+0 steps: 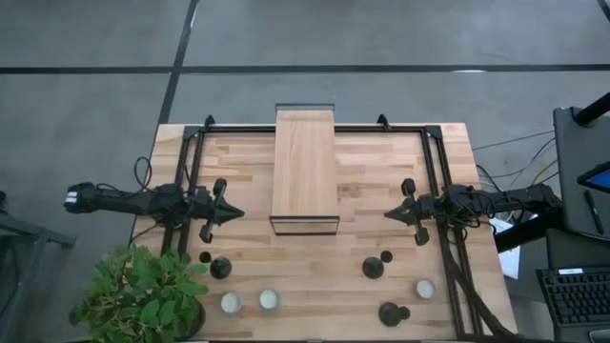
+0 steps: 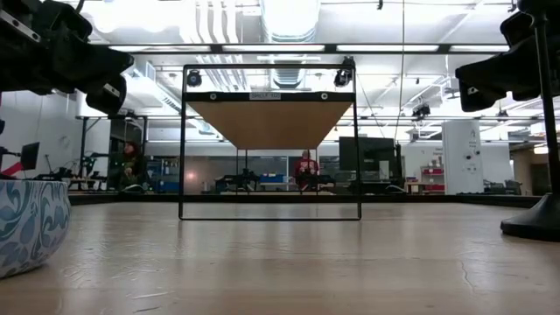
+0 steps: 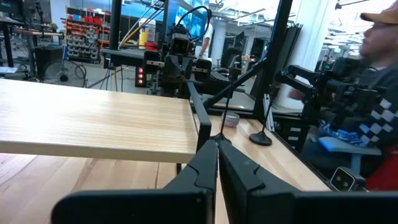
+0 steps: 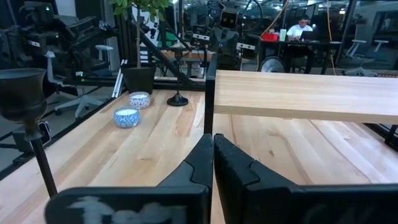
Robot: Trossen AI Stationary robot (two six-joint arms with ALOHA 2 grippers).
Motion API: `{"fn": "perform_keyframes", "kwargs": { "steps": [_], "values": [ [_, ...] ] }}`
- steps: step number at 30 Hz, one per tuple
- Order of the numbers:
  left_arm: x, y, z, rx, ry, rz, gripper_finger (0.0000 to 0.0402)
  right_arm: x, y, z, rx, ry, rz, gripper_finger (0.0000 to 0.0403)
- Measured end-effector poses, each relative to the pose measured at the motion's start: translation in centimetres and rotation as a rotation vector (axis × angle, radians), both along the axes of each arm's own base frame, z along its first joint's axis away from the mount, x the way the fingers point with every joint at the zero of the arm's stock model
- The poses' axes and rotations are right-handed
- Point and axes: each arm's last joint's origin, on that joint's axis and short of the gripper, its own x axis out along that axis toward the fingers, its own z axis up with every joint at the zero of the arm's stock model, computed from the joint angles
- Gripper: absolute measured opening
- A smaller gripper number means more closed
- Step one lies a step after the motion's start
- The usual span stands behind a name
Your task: Pick & Place candle stick holders
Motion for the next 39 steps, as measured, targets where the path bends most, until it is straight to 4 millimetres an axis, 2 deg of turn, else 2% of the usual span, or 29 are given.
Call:
{"fn": "perform_keyframes", "kwargs": {
  "steps": [27, 32, 35, 39],
  "values": [
    [0.0, 0.0, 0.0, 0.0, 0.0, 0.0, 0.0014, 0.0, 0.0, 0.0, -0.011, -0.002, 0.0, 0.0009],
    [0.0, 0.0, 0.0, 0.0, 0.0, 0.001, 0.0014, 0.02, -0.14, 0.0, -0.3, -0.034, -0.037, 0.0008],
    [0.0, 0.0, 0.0, 0.0, 0.0, 0.0, 0.0014, 0.02, -0.17, 0.02, -0.404, -0.046, -0.044, 0.0009],
    [0.0, 0.0, 0.0, 0.0, 0.0, 0.001, 0.0014, 0.03, -0.44, 0.48, -0.579, -0.086, -0.139, 0.0008]
  ]
}}
